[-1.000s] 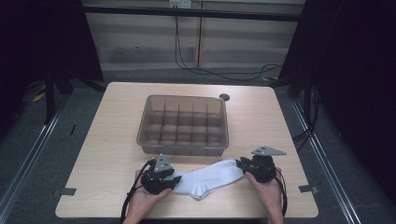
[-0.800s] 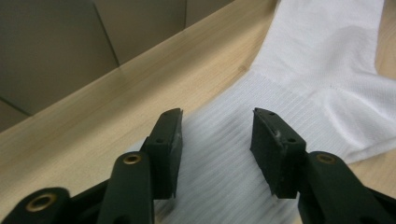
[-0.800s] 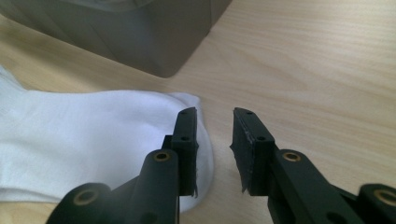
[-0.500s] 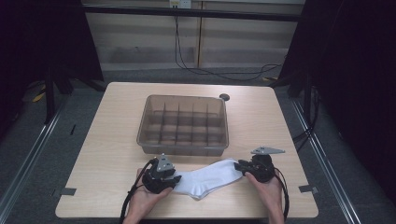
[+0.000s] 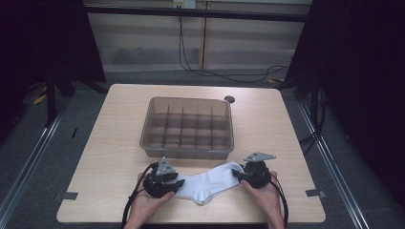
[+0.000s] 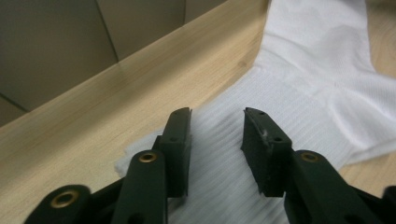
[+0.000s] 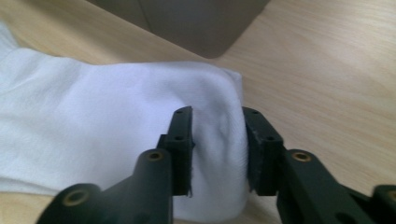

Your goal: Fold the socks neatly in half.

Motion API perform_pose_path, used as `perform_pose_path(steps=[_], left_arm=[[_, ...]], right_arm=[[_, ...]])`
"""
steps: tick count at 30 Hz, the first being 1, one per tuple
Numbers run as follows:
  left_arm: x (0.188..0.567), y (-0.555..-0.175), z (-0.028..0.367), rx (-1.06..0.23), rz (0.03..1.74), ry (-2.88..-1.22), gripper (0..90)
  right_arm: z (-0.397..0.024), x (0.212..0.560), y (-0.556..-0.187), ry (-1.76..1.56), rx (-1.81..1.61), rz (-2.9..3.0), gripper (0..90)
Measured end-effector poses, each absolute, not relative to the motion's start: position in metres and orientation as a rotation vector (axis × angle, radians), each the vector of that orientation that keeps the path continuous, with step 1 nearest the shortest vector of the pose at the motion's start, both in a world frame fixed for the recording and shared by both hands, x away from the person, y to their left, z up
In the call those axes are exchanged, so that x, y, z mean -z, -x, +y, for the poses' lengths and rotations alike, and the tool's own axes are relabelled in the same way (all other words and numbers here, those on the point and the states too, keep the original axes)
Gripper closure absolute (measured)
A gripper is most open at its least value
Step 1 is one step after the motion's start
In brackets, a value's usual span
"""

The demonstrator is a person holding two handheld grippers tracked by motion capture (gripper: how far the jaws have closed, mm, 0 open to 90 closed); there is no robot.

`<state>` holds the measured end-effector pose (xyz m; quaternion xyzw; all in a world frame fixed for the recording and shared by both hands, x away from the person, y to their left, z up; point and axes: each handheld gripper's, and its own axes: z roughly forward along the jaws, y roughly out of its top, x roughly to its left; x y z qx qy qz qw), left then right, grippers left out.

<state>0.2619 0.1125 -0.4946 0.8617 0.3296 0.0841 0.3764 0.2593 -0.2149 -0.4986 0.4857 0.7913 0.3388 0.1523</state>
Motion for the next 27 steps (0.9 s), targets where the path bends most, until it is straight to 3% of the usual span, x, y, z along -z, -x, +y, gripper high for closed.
perform_pose_path(steps=[3, 7, 14, 20, 27], left_arm=[[0.494, -0.263, 0.112, -0.210, 0.854, -2.195, 49.2], [0.491, -0.264, 0.116, -0.197, 0.866, -2.177, 42.9], [0.483, -0.272, 0.136, -0.219, 0.948, -2.081, 44.4], [0.489, -0.277, 0.136, -0.225, 0.924, -2.129, 51.8], [0.497, -0.275, 0.123, -0.242, 0.897, -2.183, 52.9]], right_arm=[[-0.214, 0.499, -0.261, -1.405, -1.015, 2.287, 82.4], [-0.215, 0.498, -0.261, -1.415, -1.021, 2.294, 83.8], [-0.224, 0.491, -0.257, -1.428, -1.053, 2.280, 83.9], [-0.232, 0.489, -0.255, -1.439, -1.064, 2.264, 83.9], [-0.236, 0.488, -0.256, -1.446, -1.034, 2.256, 83.9]])
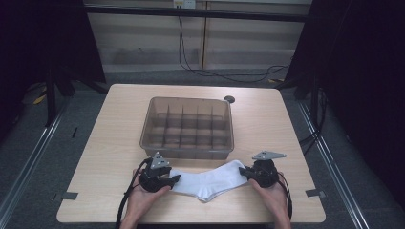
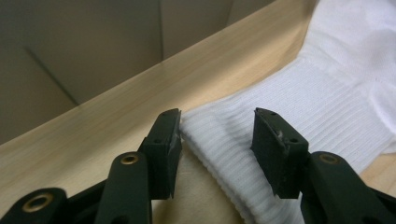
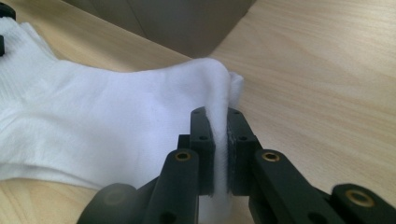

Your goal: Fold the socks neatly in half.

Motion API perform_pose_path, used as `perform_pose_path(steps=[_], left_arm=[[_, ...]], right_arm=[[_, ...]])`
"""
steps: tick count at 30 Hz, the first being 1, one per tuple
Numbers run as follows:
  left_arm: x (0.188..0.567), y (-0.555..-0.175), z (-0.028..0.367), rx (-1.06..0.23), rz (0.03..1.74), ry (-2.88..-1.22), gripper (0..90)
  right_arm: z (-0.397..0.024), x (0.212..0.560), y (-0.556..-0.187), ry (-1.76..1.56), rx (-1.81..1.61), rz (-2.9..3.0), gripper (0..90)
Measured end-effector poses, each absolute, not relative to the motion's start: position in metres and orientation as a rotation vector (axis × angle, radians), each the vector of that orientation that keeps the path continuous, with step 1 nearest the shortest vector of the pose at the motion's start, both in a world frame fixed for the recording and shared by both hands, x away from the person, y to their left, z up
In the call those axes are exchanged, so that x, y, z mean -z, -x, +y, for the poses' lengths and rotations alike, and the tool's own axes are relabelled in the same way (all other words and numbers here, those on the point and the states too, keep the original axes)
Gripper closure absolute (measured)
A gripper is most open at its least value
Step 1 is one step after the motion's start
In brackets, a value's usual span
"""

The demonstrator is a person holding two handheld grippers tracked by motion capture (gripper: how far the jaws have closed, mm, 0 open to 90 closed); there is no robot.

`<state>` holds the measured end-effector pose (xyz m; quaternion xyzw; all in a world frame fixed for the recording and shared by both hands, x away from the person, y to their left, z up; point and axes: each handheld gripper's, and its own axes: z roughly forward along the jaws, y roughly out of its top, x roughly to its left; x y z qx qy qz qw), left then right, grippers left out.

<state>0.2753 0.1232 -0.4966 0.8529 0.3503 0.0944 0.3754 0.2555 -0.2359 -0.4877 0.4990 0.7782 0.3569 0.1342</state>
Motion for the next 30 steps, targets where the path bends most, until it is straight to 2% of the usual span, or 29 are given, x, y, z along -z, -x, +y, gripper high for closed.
perform_pose_path(steps=[9, 16, 23, 30], left_arm=[[0.496, -0.264, 0.112, -0.164, 0.857, -2.210, 53.1], [0.496, -0.253, 0.104, -0.178, 0.839, -2.192, 51.7], [0.492, -0.269, 0.110, -0.144, 0.841, -2.149, 48.2], [0.495, -0.265, 0.101, -0.116, 0.734, -2.228, 57.2]], right_arm=[[-0.246, 0.479, -0.258, -1.464, -1.046, 2.231, 83.9], [-0.251, 0.474, -0.263, -1.468, -1.049, 2.220, 83.9], [-0.252, 0.469, -0.266, -1.446, -1.054, 2.226, 83.9], [-0.253, 0.465, -0.269, -1.445, -1.045, 2.235, 83.9]])
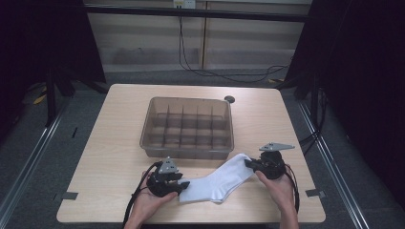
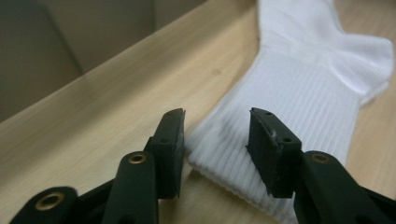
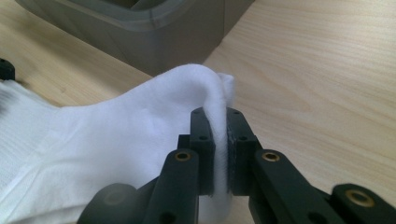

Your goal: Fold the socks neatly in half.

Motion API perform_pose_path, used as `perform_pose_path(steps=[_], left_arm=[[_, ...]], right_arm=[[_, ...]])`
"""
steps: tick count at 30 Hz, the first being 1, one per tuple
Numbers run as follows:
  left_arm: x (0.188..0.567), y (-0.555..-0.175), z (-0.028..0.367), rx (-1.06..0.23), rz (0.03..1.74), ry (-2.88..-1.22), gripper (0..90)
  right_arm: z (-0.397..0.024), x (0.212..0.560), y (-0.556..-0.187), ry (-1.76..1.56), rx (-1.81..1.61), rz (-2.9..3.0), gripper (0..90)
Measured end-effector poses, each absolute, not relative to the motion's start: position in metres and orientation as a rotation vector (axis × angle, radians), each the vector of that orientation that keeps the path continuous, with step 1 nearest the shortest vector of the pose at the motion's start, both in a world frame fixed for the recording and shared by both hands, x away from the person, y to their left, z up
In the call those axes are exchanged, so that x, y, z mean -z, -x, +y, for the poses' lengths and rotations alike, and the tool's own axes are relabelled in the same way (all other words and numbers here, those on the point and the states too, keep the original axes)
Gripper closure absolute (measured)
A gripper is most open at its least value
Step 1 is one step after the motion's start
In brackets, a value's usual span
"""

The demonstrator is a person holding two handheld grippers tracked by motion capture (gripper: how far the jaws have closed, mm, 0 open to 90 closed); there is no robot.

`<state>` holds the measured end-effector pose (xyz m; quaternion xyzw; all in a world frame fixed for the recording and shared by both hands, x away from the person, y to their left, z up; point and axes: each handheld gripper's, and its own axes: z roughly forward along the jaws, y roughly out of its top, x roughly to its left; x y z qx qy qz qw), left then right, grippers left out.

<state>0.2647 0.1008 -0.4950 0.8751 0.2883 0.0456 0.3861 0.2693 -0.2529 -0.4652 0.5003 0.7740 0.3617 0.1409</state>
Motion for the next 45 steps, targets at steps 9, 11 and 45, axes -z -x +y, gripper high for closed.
perform_pose_path(steps=[9, 11, 45], left_arm=[[0.493, -0.255, 0.092, -0.112, 0.672, -2.264, 59.0], [0.492, -0.254, 0.092, -0.108, 0.675, -2.268, 57.6], [0.497, -0.257, 0.070, -0.150, 0.646, -2.293, 42.9]], right_arm=[[-0.249, 0.453, -0.277, -1.408, -1.038, 2.247, 83.9], [-0.248, 0.450, -0.278, -1.400, -1.033, 2.251, 83.9], [-0.224, 0.409, -0.252, -1.266, -1.138, 2.286, 83.8]])
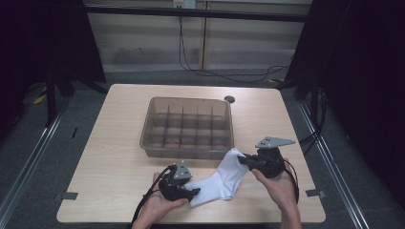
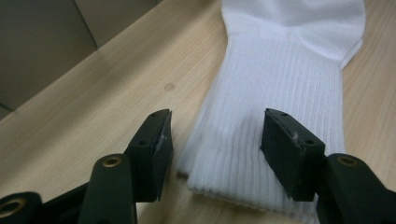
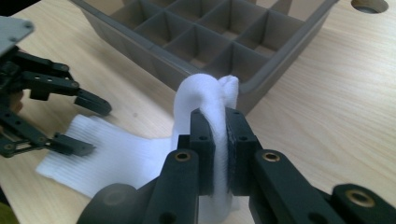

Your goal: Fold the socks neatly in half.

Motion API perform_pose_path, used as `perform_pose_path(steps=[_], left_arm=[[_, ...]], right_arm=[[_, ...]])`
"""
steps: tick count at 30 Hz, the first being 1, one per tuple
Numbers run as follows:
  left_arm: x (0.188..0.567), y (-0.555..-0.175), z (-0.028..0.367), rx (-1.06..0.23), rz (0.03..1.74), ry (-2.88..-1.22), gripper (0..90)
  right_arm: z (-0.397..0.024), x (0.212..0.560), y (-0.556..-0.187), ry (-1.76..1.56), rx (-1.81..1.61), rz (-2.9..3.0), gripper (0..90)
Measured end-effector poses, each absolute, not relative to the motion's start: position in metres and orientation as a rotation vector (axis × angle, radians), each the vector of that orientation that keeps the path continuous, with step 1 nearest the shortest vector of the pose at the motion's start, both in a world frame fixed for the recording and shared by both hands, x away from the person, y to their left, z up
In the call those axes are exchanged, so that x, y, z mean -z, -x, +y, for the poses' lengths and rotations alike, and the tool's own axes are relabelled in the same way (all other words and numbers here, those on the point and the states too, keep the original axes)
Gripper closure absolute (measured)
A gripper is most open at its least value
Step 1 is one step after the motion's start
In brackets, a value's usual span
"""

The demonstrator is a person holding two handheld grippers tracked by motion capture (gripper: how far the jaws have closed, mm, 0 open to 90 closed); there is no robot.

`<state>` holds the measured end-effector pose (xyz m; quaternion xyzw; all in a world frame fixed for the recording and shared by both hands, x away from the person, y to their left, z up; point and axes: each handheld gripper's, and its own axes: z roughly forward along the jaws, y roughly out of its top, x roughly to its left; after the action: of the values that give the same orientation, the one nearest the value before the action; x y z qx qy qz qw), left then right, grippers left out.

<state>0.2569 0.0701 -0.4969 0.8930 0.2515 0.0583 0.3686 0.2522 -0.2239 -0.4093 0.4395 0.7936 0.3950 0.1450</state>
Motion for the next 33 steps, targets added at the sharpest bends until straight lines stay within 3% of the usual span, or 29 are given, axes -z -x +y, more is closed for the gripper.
perform_pose_path(steps=[9, 24, 33], left_arm=[[0.497, -0.257, 0.067, -0.149, 0.658, -2.291, 42.3], [0.499, -0.255, 0.061, -0.170, 0.693, -2.257, 38.7], [0.488, -0.256, 0.083, -0.161, 0.743, -2.213, 36.6]], right_arm=[[-0.198, 0.404, -0.243, -1.190, -1.188, 2.375, 83.6], [-0.151, 0.424, -0.243, -1.124, -1.174, 2.526, 83.5], [-0.139, 0.447, -0.248, -1.153, -1.138, 2.583, 83.4]])
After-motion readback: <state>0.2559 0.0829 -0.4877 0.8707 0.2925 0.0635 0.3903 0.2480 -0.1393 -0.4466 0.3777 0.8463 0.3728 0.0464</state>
